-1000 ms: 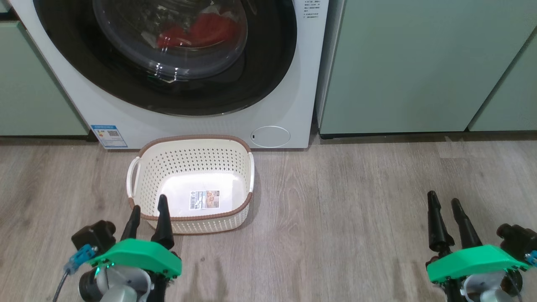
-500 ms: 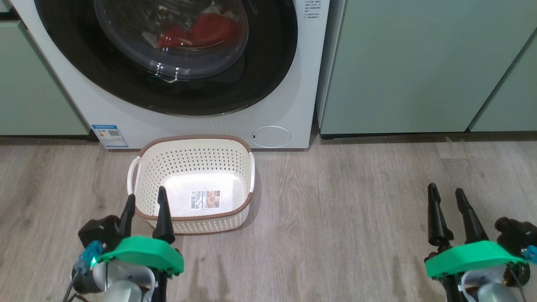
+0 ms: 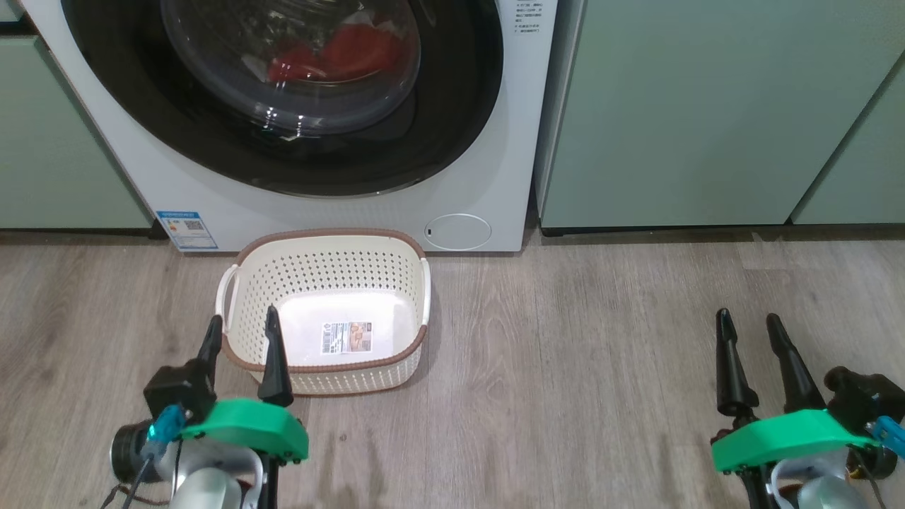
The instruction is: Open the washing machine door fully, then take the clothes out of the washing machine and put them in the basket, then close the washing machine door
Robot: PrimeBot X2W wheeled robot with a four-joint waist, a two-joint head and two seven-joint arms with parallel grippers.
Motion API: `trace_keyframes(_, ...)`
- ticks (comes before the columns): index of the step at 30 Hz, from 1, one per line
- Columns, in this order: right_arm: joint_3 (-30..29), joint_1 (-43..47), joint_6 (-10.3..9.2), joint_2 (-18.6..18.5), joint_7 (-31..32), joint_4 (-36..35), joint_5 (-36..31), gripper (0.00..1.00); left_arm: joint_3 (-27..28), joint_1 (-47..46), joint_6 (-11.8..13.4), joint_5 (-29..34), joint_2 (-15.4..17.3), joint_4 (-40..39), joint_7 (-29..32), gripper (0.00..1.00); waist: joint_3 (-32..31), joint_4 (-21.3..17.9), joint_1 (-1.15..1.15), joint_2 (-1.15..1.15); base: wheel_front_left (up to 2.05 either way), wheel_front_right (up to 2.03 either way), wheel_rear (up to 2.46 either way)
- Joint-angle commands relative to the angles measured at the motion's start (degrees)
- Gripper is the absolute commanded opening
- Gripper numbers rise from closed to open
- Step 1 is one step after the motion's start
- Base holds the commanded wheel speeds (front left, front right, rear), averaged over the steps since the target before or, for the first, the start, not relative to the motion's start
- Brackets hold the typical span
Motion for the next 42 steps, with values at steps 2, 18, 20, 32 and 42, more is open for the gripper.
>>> trace_keyframes(2,0.9,-2.6,-0.04,-0.1,-1.0,-1.5,-0.8,1.0,1.9,-3.6,-0.2,2.3,0.1,-1.4,-0.9,1.0,0.0,0.1,0.0,0.0,0.0,0.0,0.0)
trace_keyframes(18,2.0,-3.0,-0.04,-0.1,-3.7,-0.3,-6.4,1.0,3.5,-5.0,-0.7,14.0,-1.0,0.4,-3.6,1.0,0.1,0.3,0.0,0.0,0.0,0.0,0.0)
trace_keyframes(20,2.3,-3.1,-0.04,-0.1,-4.0,-0.4,-7.4,1.0,3.8,-5.2,-0.8,15.1,-1.1,0.4,-3.9,1.0,0.1,0.4,0.0,0.0,0.0,0.0,0.0)
trace_keyframes(32,2.6,-3.0,-0.04,-0.1,-4.0,0.1,-5.1,1.0,5.3,-5.2,-2.1,14.5,-1.7,1.2,-3.9,1.0,-0.1,0.5,0.0,0.0,0.0,0.0,0.0)
trace_keyframes(42,2.8,-3.0,-0.04,-0.1,-4.0,0.3,-4.4,1.0,5.7,-5.1,-2.8,14.3,-1.9,1.6,-3.9,1.0,-0.2,0.6,0.0,0.0,0.0,0.0,0.0)
